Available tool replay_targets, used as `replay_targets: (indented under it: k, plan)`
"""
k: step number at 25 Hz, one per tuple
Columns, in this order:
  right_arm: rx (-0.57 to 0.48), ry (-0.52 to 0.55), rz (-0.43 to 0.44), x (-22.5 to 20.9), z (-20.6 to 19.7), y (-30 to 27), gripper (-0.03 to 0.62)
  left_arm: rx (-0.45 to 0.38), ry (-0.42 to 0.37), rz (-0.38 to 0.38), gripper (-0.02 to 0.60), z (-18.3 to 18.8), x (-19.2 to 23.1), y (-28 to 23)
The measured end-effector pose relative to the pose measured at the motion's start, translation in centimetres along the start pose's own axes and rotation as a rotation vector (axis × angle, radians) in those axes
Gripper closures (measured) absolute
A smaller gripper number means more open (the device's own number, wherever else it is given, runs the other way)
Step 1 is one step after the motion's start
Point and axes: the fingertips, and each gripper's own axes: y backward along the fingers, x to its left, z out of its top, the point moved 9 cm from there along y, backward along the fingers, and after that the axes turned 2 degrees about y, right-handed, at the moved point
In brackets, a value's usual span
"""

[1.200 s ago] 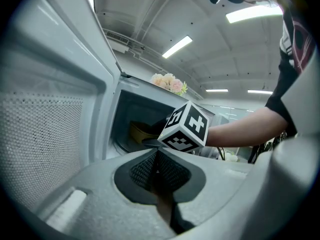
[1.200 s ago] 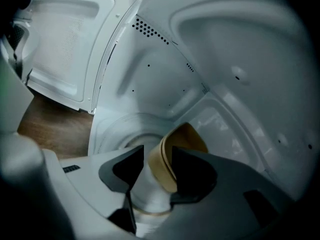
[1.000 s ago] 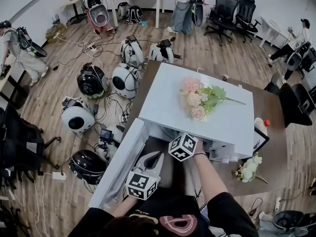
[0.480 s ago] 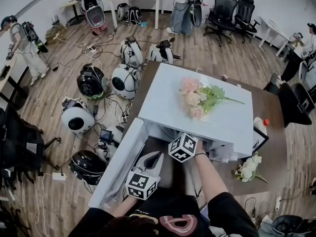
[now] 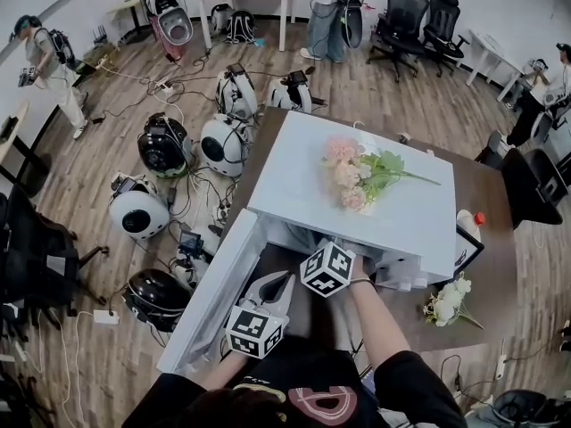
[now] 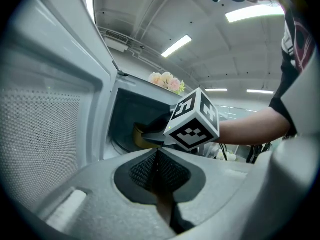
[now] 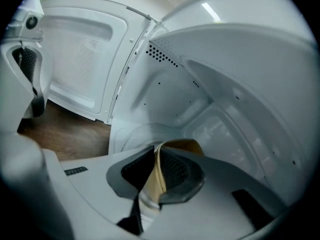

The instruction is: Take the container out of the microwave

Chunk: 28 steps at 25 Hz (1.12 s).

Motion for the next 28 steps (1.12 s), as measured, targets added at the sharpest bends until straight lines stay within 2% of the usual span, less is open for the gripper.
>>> replay_targets:
  k: [17, 28]
  plan:
    - [-0.009, 0.007, 0.025, 1.4, 0.2, 1.8, 0.548, 0.001, -0.012, -0.003, 0.572, -0.3, -1.1, 0.3]
    - [0.006, 0.047, 0.040, 2.0, 0.0, 2.6, 0.549, 0.000, -0.011, 0.009, 0.572, -0.6, -1.7, 0.6]
